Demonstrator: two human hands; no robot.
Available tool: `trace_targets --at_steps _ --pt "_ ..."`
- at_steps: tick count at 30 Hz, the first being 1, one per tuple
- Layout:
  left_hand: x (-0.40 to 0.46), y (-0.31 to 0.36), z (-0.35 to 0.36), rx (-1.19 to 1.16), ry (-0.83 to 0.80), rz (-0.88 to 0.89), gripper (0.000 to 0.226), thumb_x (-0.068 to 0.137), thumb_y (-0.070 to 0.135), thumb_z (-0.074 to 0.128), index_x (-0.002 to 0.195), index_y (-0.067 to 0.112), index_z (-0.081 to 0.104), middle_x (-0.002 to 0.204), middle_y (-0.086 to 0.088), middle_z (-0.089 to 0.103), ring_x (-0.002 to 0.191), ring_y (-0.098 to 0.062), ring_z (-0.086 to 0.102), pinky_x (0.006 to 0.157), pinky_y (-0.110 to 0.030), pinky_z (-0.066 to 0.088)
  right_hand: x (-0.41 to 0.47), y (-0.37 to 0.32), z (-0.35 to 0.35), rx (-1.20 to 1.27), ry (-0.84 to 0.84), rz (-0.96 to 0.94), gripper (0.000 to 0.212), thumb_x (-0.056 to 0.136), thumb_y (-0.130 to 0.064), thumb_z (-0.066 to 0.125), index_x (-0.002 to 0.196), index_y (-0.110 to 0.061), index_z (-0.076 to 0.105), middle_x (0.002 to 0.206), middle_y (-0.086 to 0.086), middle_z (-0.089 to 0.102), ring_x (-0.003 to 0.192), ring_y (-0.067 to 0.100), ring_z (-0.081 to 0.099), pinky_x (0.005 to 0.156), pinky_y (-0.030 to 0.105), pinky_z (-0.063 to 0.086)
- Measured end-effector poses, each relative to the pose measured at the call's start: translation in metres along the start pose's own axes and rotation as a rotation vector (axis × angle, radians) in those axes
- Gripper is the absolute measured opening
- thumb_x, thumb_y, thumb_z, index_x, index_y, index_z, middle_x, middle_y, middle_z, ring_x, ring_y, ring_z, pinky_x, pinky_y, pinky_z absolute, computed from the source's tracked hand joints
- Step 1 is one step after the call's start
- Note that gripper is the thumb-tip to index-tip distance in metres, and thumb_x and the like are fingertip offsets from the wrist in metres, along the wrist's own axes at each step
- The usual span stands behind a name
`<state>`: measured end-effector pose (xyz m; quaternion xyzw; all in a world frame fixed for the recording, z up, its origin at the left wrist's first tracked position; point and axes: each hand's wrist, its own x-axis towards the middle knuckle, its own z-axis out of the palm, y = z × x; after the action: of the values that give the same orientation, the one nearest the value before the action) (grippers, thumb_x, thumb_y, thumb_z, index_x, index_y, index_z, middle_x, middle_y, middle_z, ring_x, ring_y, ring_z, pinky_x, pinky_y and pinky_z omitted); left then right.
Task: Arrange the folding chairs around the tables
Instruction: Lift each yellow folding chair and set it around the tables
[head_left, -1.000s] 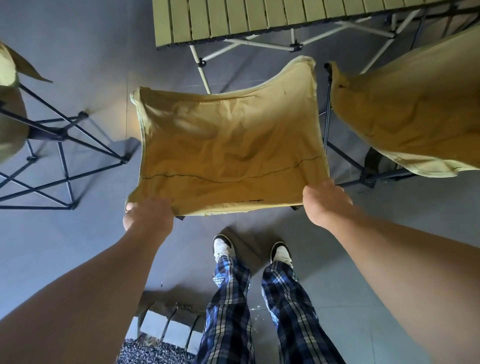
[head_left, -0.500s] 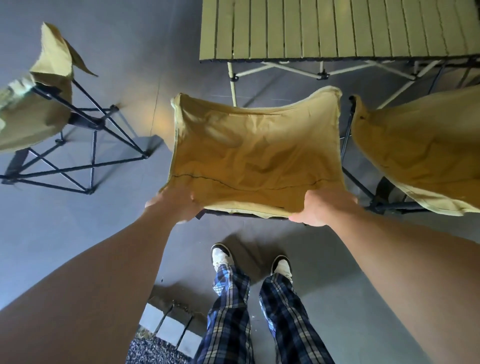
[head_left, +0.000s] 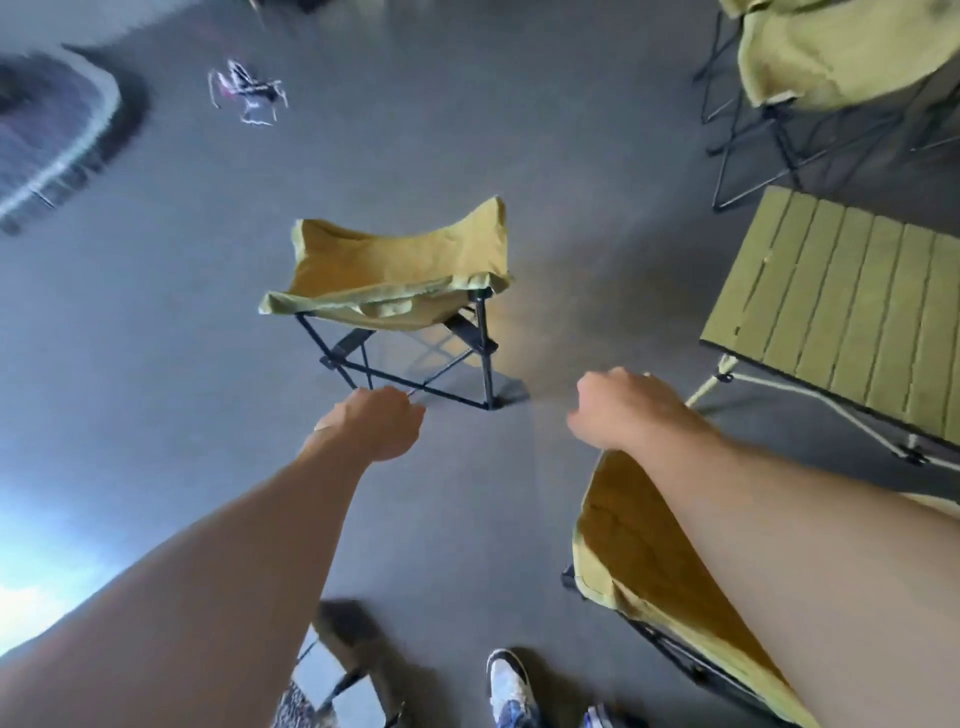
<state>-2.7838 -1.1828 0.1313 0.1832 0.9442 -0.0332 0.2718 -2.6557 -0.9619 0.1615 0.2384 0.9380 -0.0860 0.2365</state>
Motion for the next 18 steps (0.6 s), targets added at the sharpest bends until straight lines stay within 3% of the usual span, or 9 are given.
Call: trace_targets --at_steps 4,8,13,15,18 --pt "0.026 -0.075 -0.032 -0.056 0.013 -0.080 0.048 0.097 0.050 0.033 0.127 0.023 0.058 0.136 -0.008 0.055 0.120 -0.035 0.053 0.100 -0.044 0.044 0.048 -0.085 -0.041 -0.035 0.026 -0.071 0.022 0.090 -0.030 0.056 0.108 -0.019 0.062 0.104 0.007 0.056 0.092 0.032 0.058 0.070 0.032 0.040" --pt "0.062 -0.117 -0.052 -0.116 0.032 -0.104 0.042 0.096 0.046 0.034 0.123 0.026 0.059 0.128 -0.005 0.059 0.110 -0.032 0.057 0.086 -0.038 0.048 0.100 -0.137 -0.056 -0.043 0.015 -0.081 0.008 0.085 -0.023 0.056 0.092 -0.018 0.055 0.086 0.005 0.047 0.079 0.030 0.050 0.070 0.031 0.041" --pt "0.138 -0.158 -0.075 -0.187 0.033 -0.172 0.037 0.098 0.043 0.038 0.126 0.027 0.055 0.123 -0.007 0.059 0.106 -0.030 0.058 0.076 -0.036 0.046 0.188 -0.191 -0.055 -0.040 -0.012 -0.088 0.010 0.082 -0.022 0.059 0.087 -0.018 0.051 0.092 0.005 0.051 0.090 0.032 0.056 0.077 0.035 0.046" --pt "0.173 -0.169 -0.083 -0.206 0.053 -0.188 0.037 0.097 0.041 0.041 0.129 0.027 0.053 0.125 -0.008 0.057 0.108 -0.031 0.056 0.079 -0.037 0.048 0.225 -0.207 -0.057 -0.022 -0.018 -0.074 0.012 0.082 -0.023 0.061 0.084 -0.015 0.051 0.093 0.006 0.054 0.089 0.033 0.055 0.082 0.038 0.046" --pt "0.237 -0.185 -0.090 -0.199 0.065 -0.190 0.042 0.089 0.035 0.047 0.130 0.029 0.049 0.128 -0.008 0.055 0.116 -0.033 0.050 0.092 -0.047 0.048 0.285 -0.228 -0.056 -0.016 -0.033 0.002 0.022 0.082 -0.031 0.062 0.096 -0.020 0.049 0.104 0.007 0.049 0.107 0.036 0.053 0.090 0.046 0.043"
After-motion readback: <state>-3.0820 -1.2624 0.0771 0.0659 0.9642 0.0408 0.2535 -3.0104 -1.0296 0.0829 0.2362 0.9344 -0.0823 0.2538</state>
